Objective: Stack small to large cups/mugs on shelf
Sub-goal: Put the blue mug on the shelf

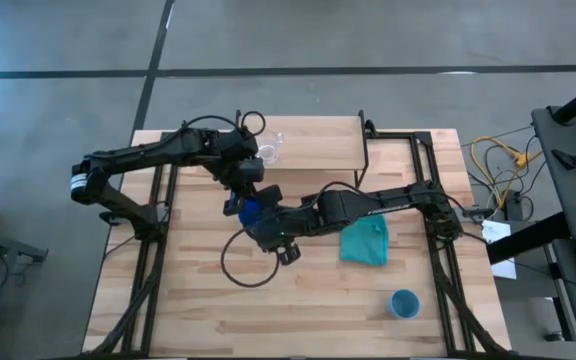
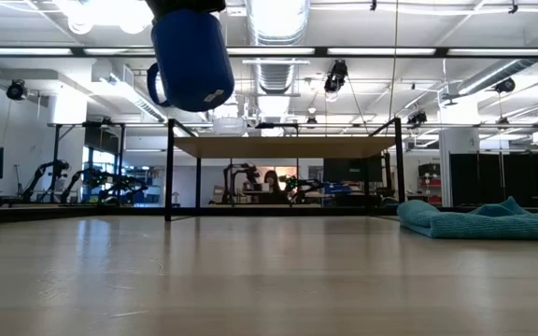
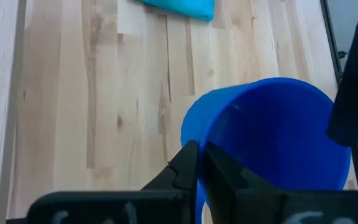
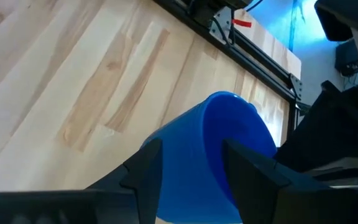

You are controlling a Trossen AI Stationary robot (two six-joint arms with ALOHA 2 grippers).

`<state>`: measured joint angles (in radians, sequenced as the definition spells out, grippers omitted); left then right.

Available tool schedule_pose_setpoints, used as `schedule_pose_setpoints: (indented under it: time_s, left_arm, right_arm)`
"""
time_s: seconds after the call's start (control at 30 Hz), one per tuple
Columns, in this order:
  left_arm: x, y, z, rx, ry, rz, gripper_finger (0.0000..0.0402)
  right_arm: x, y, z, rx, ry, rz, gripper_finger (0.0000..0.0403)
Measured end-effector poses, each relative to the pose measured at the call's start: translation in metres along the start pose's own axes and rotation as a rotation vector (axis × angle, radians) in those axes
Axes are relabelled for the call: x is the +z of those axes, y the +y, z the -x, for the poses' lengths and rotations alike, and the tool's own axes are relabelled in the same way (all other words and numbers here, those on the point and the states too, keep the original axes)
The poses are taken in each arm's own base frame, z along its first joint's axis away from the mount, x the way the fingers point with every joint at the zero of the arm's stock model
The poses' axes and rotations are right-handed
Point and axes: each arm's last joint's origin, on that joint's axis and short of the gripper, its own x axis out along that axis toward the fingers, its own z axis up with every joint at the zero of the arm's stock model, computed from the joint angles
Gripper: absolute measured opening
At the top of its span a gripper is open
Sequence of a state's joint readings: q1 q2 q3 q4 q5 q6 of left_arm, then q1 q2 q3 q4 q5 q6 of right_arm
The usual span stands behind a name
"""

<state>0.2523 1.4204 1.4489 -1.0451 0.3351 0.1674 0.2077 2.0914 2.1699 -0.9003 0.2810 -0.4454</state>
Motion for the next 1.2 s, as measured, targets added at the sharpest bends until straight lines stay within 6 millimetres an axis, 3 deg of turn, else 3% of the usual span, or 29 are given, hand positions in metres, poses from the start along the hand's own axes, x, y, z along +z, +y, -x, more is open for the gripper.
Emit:
schedule_pose_setpoints:
  time_s: [0.67, 0.9, 1.2]
  left_arm:
    - [0.003, -0.003, 0.005, -0.004, -0.012, -0.059, 0.0001]
    - [0.003, -0.003, 0.006, 0.007, -0.012, -0.065, 0.0001]
    - [0.003, -0.002, 0.005, 0.02, -0.007, -0.058, 0.0001]
  right_arm:
    - [-0.009, -0.001, -0.014, 0.038, 0.01, -0.065, 0.0157]
    - [-0.008, -0.004, -0.017, 0.01, -0.021, -0.012, 0.0156]
    - [-0.012, -0.004, -0.021, -0.02, 0.014, 0.034, 0.0122]
